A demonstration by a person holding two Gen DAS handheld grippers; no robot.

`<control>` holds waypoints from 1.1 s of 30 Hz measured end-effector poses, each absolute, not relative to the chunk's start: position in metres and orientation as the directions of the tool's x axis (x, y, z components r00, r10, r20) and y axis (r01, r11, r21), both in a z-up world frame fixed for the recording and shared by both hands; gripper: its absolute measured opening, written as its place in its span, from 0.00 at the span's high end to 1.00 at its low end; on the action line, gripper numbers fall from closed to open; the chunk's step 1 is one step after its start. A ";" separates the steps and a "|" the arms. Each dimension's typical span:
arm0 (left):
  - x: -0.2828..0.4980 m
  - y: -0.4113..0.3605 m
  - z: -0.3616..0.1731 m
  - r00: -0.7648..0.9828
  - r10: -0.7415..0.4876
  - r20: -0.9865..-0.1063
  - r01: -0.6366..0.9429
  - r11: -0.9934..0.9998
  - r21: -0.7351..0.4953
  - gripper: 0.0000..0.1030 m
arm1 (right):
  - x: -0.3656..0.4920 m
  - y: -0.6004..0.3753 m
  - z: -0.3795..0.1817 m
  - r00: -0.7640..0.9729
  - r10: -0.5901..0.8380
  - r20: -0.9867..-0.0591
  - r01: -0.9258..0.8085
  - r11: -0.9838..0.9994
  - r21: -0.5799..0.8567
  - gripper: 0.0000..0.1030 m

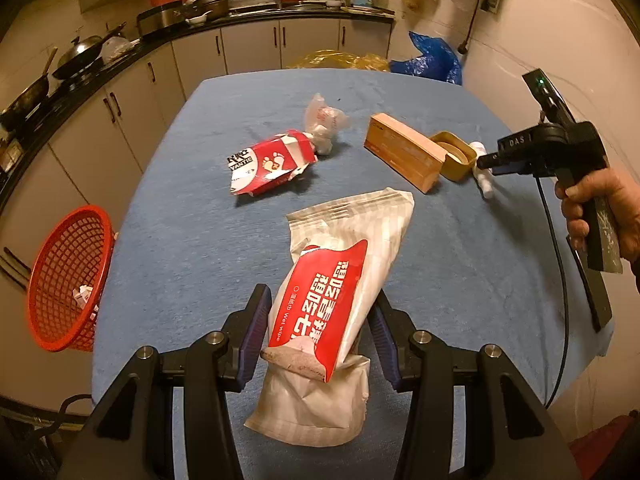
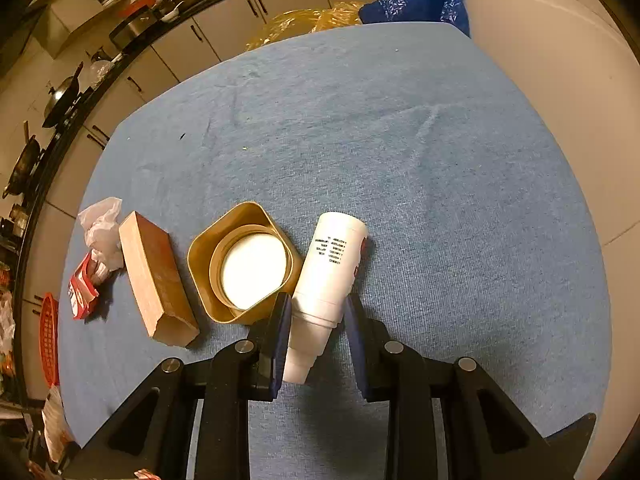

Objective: Collect trash
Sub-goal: 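Lift the packet and spray bottle in both tools toward the red basket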

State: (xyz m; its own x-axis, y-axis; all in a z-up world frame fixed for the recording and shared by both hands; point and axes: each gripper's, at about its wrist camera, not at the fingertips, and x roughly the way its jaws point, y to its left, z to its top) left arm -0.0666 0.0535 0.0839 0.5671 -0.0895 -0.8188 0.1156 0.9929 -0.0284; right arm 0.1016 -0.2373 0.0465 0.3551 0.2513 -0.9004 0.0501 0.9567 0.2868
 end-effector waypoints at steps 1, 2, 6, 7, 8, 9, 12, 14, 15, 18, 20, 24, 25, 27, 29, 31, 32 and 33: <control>-0.068 0.053 0.085 0.568 -0.089 -0.818 0.112 0.993 -0.031 0.54 | 0.101 -0.242 0.046 0.351 0.266 -0.898 0.058 0.951 0.305 0.71; -0.068 0.053 0.085 0.568 -0.092 -0.818 0.110 0.993 -0.035 0.54 | 0.102 -0.246 0.045 0.347 0.282 -0.894 0.077 0.942 0.327 0.71; -0.068 0.051 0.084 0.565 -0.098 -0.819 0.117 0.992 -0.038 0.54 | 0.105 -0.244 0.042 0.356 0.284 -0.890 0.088 0.938 0.335 0.70; -0.069 0.050 0.083 0.564 -0.098 -0.820 0.120 0.992 -0.036 0.54 | 0.106 -0.243 0.042 0.354 0.281 -0.892 0.087 0.940 0.331 0.69; -0.071 0.049 0.083 0.563 -0.099 -0.821 0.122 0.992 -0.036 0.54 | 0.108 -0.242 0.042 0.351 0.281 -0.893 0.092 0.939 0.331 0.69; -0.073 0.048 0.083 0.562 -0.101 -0.821 0.124 0.992 -0.037 0.54 | 0.109 -0.242 0.041 0.348 0.282 -0.894 0.098 0.938 0.334 0.68; -0.077 0.048 0.084 0.563 -0.097 -0.821 0.126 0.992 -0.031 0.54 | 0.114 -0.240 0.039 0.341 0.281 -0.897 0.122 0.933 0.338 0.68; -0.079 0.049 0.085 0.563 -0.096 -0.821 0.122 0.992 -0.032 0.54 | 0.116 -0.239 0.040 0.334 0.293 -0.896 0.133 0.926 0.353 0.67; -0.079 0.050 0.086 0.565 -0.094 -0.820 0.118 0.992 -0.032 0.54 | 0.117 -0.238 0.040 0.335 0.295 -0.895 0.135 0.925 0.356 0.67; -0.081 0.052 0.086 0.563 -0.092 -0.821 0.111 0.993 -0.035 0.54 | 0.123 -0.236 0.036 0.317 0.273 -0.908 0.158 0.929 0.335 0.66; -0.081 0.052 0.085 0.563 -0.089 -0.822 0.107 0.994 -0.035 0.54 | 0.126 -0.235 0.030 0.302 0.276 -0.913 0.167 0.927 0.336 0.66; -0.082 0.053 0.085 0.566 -0.086 -0.820 0.104 0.994 -0.033 0.54 | 0.121 -0.229 0.034 0.311 0.253 -0.916 0.115 0.947 0.300 0.67; -0.081 0.054 0.085 0.566 -0.086 -0.820 0.101 0.994 -0.034 0.54 | 0.118 -0.229 0.034 0.313 0.255 -0.915 0.117 0.946 0.304 0.68; -0.080 0.056 0.086 0.570 -0.085 -0.817 0.097 0.995 -0.036 0.54 | 0.107 -0.231 0.037 0.327 0.267 -0.906 0.107 0.942 0.317 0.68; -0.080 0.057 0.087 0.577 -0.085 -0.812 0.094 0.995 -0.038 0.54 | 0.089 -0.228 0.043 0.338 0.269 -0.902 0.082 0.946 0.313 0.68; -0.079 0.058 0.087 0.580 -0.086 -0.810 0.093 0.995 -0.039 0.54 | 0.068 -0.226 0.050 0.357 0.300 -0.885 0.062 0.937 0.343 0.68; -0.078 0.059 0.088 0.582 -0.086 -0.809 0.091 0.995 -0.040 0.54 | 0.057 -0.223 0.054 0.361 0.306 -0.881 0.048 0.937 0.345 0.68; -0.078 0.059 0.088 0.583 -0.086 -0.808 0.089 0.995 -0.042 0.54 | 0.047 -0.220 0.058 0.366 0.313 -0.876 0.033 0.937 0.349 0.68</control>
